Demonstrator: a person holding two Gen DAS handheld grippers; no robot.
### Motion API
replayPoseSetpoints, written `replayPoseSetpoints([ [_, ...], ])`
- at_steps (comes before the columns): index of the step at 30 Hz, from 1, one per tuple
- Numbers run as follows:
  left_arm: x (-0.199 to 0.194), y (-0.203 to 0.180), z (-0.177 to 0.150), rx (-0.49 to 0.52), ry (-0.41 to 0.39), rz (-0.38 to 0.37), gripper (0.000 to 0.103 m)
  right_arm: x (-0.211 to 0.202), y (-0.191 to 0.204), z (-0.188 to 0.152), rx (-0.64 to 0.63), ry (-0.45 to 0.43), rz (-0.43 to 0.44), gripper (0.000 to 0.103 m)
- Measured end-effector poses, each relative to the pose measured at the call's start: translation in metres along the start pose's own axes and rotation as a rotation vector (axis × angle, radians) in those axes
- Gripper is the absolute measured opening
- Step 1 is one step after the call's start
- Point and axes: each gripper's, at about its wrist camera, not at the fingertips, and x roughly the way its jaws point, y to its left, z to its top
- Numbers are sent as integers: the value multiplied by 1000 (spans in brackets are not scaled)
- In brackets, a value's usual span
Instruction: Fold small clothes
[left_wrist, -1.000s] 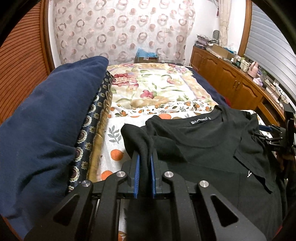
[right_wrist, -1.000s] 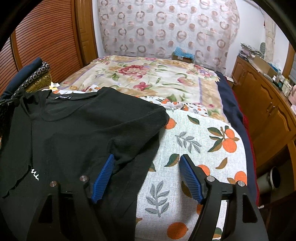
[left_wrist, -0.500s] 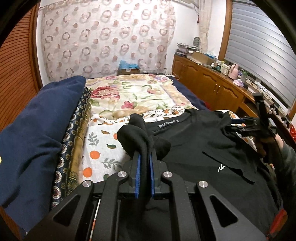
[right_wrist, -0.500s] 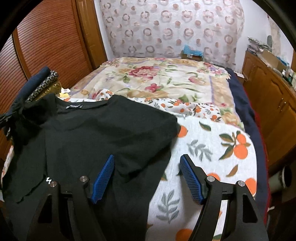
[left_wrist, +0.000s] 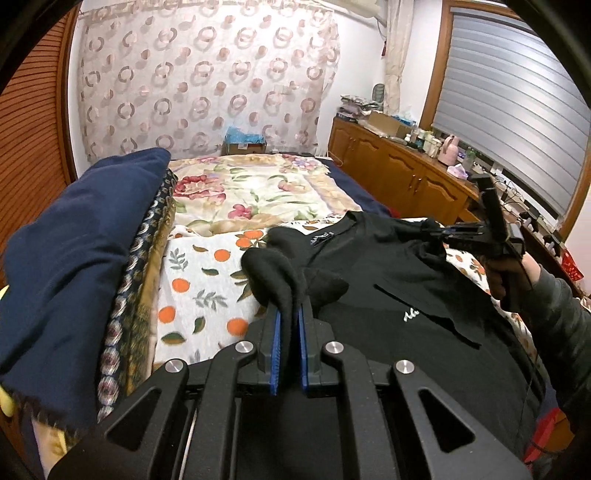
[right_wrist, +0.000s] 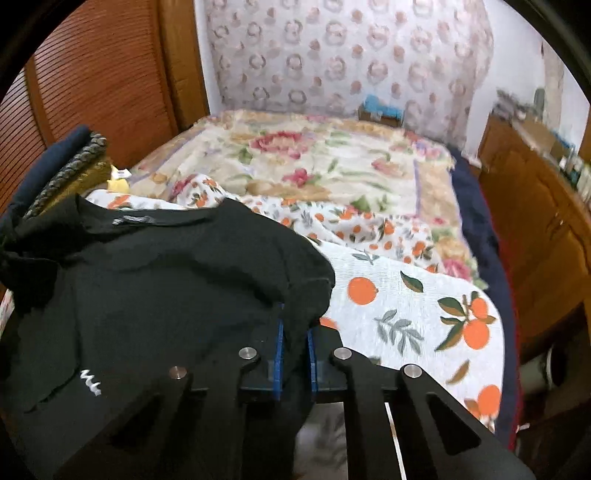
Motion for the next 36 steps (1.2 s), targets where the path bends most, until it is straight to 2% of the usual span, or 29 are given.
replayPoseSetpoints([
  [4,-28,-2,-9,1,-39,3,9,-50,12,-14,-12,-107,-46,8],
  [9,-63,0,-24,0,-80,5,9,-117,25,-54,-6,-194,-64,8],
  [16,-112,0,-57,-9,-115,9,9,-186,40,-131,16,-235,-41,8],
  [20,-145,-12,-76,14,-118,12,9,-218,50,-170,23,-227,-29,8],
  [24,-176,-25,-90,56,-114,47,9,-255,57,-200,32,-225,-10,8],
  [29,-189,-21,-111,39,-98,111,9,-286,58,-230,33,-184,-10,8],
  [32,-183,-9,-122,-1,-73,105,9,-274,56,-241,50,-110,5,8],
  [36,-170,0,-131,-32,-30,100,9,-257,55,-253,47,-18,-23,8],
])
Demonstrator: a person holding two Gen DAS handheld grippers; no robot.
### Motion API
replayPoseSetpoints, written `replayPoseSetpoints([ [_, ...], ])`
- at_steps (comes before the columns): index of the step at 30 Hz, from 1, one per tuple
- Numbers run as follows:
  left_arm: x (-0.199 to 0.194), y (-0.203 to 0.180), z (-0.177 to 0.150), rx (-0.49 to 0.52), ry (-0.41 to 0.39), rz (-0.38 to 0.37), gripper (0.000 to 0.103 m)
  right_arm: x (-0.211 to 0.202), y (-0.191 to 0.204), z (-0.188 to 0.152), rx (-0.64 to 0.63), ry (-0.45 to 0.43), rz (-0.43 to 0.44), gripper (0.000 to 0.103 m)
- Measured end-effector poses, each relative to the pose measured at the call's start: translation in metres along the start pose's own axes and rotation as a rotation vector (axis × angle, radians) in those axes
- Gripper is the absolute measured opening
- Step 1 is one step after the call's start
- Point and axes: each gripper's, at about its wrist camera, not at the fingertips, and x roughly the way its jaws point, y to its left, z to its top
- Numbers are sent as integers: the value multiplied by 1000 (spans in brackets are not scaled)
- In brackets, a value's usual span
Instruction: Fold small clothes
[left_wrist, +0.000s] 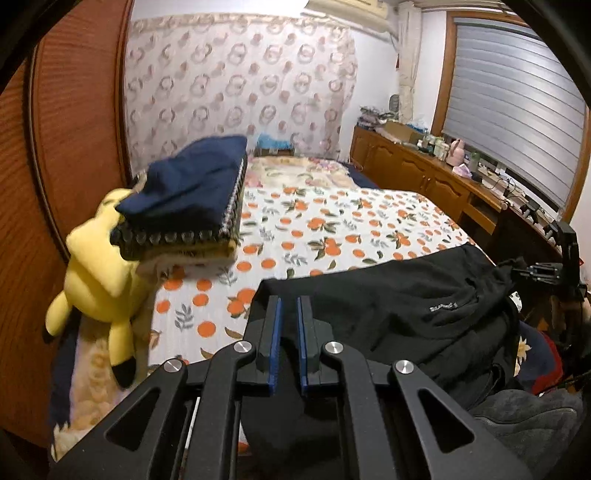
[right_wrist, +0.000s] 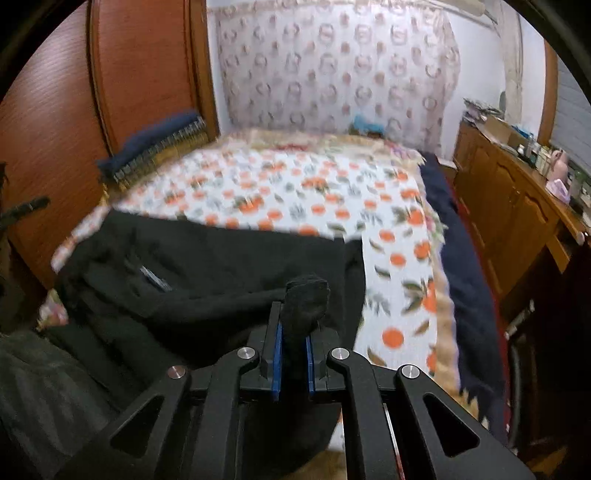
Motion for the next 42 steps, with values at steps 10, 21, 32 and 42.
replayPoseSetpoints([
  [10,25,-12,0,28,26,-1,75,-13,10,18,-27,-37,-51,39],
  [21,40,-6,3,6,36,29,79,14,11,26,-47,-54,-46,61],
  [32,88,8,10,-5,93,38,79,70,-6,37,-8,24,-32,66],
  [42,129,9,9,13,168,41,79,104,-22,44,32,85,-27,67],
])
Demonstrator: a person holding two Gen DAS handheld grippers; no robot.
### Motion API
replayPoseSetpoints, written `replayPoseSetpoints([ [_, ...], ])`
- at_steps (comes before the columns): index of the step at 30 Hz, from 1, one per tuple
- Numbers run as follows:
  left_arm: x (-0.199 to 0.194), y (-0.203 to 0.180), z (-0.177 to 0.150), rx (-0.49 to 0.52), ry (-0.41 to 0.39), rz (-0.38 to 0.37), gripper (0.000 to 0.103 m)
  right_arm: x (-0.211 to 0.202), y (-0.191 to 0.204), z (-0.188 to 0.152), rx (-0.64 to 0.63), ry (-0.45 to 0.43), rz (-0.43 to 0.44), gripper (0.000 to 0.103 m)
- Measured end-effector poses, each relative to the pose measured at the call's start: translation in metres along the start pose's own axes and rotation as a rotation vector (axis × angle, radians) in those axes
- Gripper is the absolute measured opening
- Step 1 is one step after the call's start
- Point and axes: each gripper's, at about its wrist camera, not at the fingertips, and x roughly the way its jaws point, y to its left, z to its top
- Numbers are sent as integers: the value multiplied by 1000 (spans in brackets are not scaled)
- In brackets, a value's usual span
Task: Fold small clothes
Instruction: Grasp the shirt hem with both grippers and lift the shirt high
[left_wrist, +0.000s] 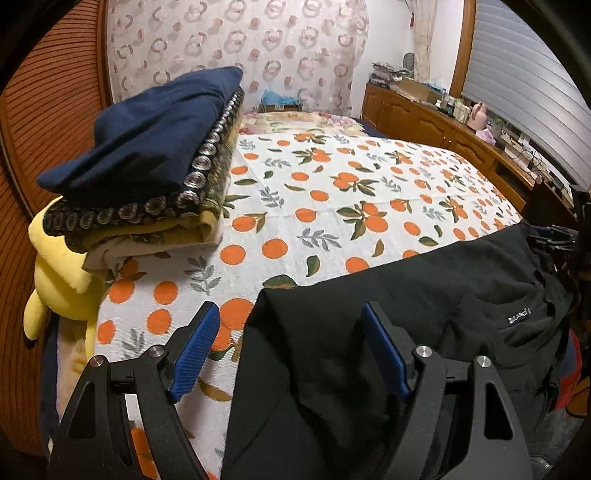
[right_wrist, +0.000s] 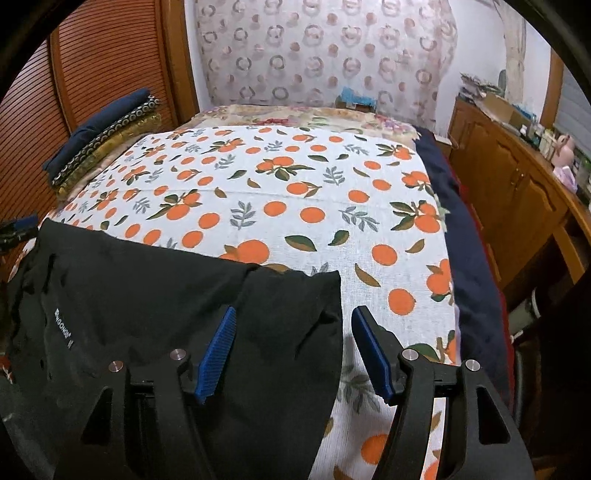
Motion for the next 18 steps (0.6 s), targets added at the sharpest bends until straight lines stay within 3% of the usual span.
replayPoseSetpoints([
  [14,15,7,-8,-28,51,-18,79,12,4,-5,-25,19,4,67],
  [18,15,7,-9,-29,51,-21,79,11,6,-5,-36,20,11,62],
])
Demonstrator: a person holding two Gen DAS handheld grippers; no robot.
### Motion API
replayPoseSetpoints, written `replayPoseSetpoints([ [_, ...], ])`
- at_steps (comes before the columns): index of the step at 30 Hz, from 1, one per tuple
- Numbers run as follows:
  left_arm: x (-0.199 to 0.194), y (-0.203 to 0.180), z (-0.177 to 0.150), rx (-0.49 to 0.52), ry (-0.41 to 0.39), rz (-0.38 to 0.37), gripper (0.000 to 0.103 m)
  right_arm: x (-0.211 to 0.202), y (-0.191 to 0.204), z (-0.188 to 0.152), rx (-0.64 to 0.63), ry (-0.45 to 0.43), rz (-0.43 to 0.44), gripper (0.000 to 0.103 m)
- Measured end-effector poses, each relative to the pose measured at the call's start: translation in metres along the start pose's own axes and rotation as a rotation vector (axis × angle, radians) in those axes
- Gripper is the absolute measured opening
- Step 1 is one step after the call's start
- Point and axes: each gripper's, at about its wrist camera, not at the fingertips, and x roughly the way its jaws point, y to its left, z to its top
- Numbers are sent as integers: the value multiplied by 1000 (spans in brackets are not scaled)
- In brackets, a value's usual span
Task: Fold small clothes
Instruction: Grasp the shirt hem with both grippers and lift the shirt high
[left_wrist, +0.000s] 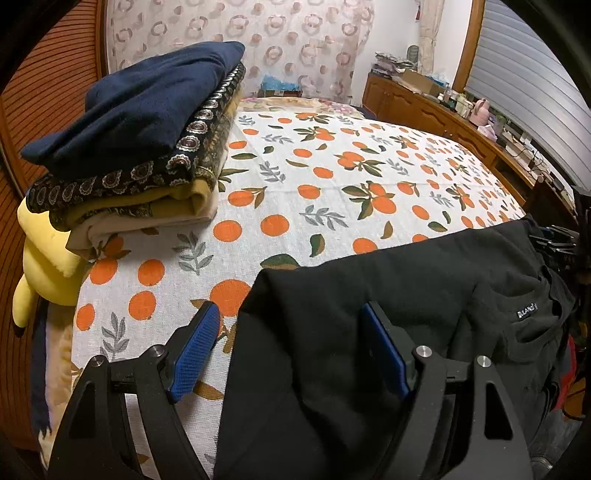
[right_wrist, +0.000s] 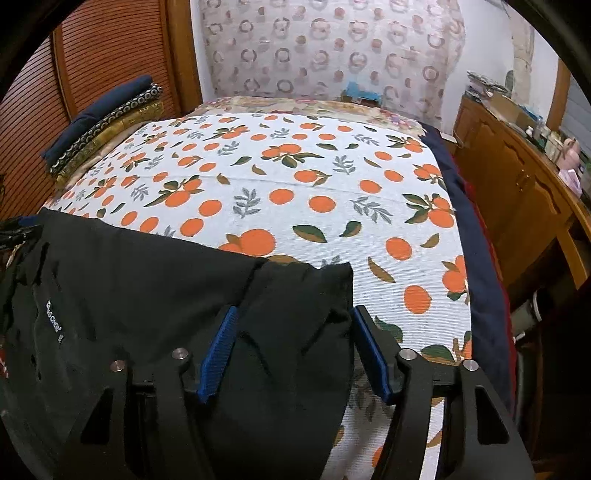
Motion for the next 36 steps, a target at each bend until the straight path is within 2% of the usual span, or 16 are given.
replayPoseSetpoints([
  [4,0,-1,1,5,-3,-12,77,-1,2,0,-14,2,15,52],
  [7,-2,-6,1,18,-8,-51,61,-1,8,0,-29,4,41,34],
  [8,-3,-7,1,23,-9,-65,48,-2,11,0,-33,6,58,22],
  [9,-4,-9,0,27,-7,-83,34,-2,14,0,-41,9,75,14],
  [10,-5,-10,-1,24,-4,-102,27,-3,18,-1,-56,7,74,13],
  [11,-7,-12,-2,22,-8,-117,14,-5,22,-2,-73,1,72,13],
  [15,-32,-20,-1,12,-64,-175,12,-26,26,-4,-51,-74,103,11],
  [20,-101,-40,18,46,-225,-250,12,-82,23,3,-50,-187,110,11],
  [26,-156,-69,36,146,-349,-242,12,-157,21,12,-98,-308,77,11],
  [31,-182,-72,52,155,-424,-248,12,-205,24,12,-135,-379,35,11],
  [36,-226,-76,63,180,-532,-254,12,-248,26,5,-139,-466,16,10],
])
